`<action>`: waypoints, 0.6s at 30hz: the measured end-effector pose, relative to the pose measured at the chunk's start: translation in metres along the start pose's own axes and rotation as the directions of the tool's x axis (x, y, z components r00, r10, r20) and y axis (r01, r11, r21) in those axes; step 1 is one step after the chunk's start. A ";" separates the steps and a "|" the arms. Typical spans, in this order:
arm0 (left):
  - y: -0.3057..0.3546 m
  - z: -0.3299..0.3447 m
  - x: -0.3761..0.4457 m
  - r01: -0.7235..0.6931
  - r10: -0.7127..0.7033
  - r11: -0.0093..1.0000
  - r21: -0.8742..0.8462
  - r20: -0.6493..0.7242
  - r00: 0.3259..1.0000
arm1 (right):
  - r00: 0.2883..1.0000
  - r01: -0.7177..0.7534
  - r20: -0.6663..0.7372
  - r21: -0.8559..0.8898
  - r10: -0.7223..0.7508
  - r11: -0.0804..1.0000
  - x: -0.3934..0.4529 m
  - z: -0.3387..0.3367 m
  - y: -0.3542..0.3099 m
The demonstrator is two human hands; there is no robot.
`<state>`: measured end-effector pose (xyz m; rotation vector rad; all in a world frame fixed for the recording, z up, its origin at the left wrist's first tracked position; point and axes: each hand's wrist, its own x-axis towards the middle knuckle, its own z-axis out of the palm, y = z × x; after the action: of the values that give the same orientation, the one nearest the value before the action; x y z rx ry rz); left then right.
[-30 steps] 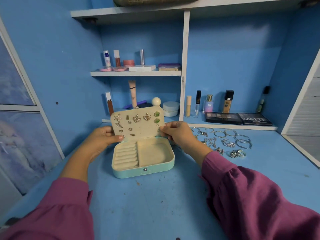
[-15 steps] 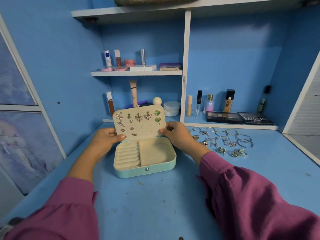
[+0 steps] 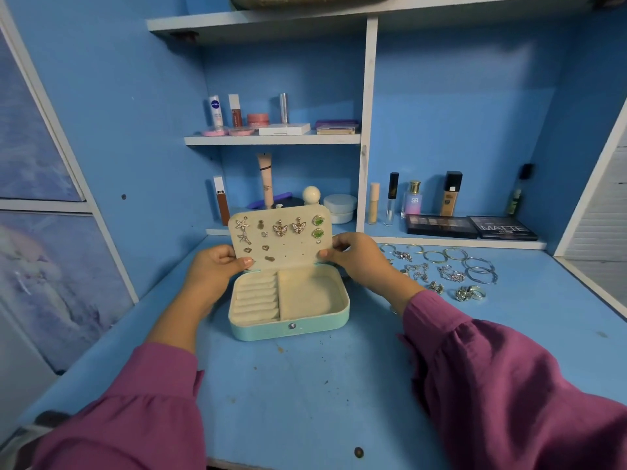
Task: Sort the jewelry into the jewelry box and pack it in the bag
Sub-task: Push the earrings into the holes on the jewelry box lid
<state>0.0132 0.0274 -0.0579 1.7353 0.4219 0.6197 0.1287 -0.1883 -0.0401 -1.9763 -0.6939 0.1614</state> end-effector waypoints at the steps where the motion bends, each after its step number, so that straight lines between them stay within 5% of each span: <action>1: 0.000 0.002 -0.002 0.001 -0.002 1.000 -0.020 -0.005 1.000 | 1.000 0.003 0.008 -0.004 -0.003 1.000 -0.001 -0.003 -0.001; 18: -0.003 0.007 -0.011 0.041 -0.041 0.991 -0.124 -0.005 0.999 | 0.933 -0.074 0.283 -0.448 0.220 0.891 -0.041 -0.091 -0.002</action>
<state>0.0087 0.0162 -0.0638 1.6029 0.4145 0.6102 0.1296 -0.2801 -0.0005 -2.4657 -0.8435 0.4750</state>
